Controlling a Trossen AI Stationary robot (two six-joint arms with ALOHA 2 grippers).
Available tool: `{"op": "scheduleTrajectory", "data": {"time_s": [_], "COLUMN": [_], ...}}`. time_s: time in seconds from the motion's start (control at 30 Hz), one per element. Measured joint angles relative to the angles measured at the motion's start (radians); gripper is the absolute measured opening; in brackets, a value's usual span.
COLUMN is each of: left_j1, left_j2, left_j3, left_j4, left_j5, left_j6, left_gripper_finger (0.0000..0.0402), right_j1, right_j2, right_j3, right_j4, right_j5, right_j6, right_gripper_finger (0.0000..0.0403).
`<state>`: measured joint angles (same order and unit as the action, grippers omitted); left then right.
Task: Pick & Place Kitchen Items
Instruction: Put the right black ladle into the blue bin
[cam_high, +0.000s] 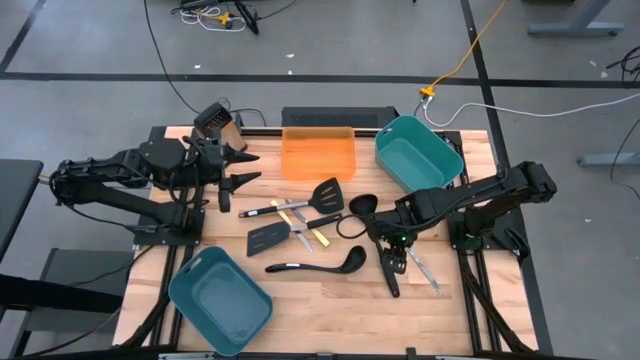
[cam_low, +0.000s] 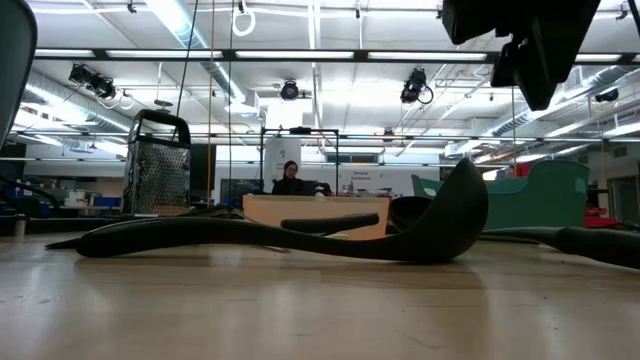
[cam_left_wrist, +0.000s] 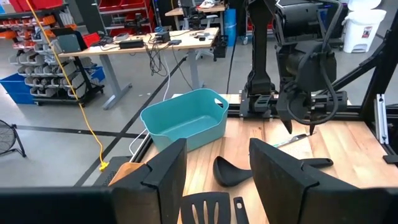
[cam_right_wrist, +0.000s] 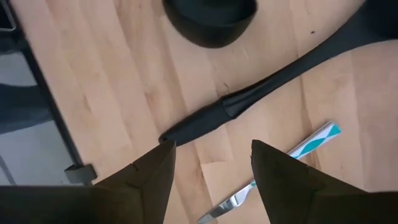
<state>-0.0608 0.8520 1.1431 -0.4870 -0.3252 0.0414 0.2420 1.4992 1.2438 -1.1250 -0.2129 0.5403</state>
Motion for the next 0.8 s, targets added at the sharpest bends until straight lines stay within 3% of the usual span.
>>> {"op": "scheduleTrajectory", "data": {"time_s": [0.43, 0.8], "left_j1": [0.000, 0.000], "left_j2": [0.000, 0.001], "left_j3": [0.000, 0.000], "left_j4": [0.008, 0.008], "left_j5": [0.000, 0.000], "left_j6": [0.000, 0.000], "left_gripper_finger": [0.0181, 0.0181], "right_j1": [-0.022, -0.067], "right_j2": [-0.038, -0.185], "right_j3": [0.000, 0.000], "right_j4": [0.000, 0.006], "right_j5": [-0.088, -0.102], "right_j6": [-0.007, -0.070], "right_gripper_finger": [0.0215, 0.0215]}}
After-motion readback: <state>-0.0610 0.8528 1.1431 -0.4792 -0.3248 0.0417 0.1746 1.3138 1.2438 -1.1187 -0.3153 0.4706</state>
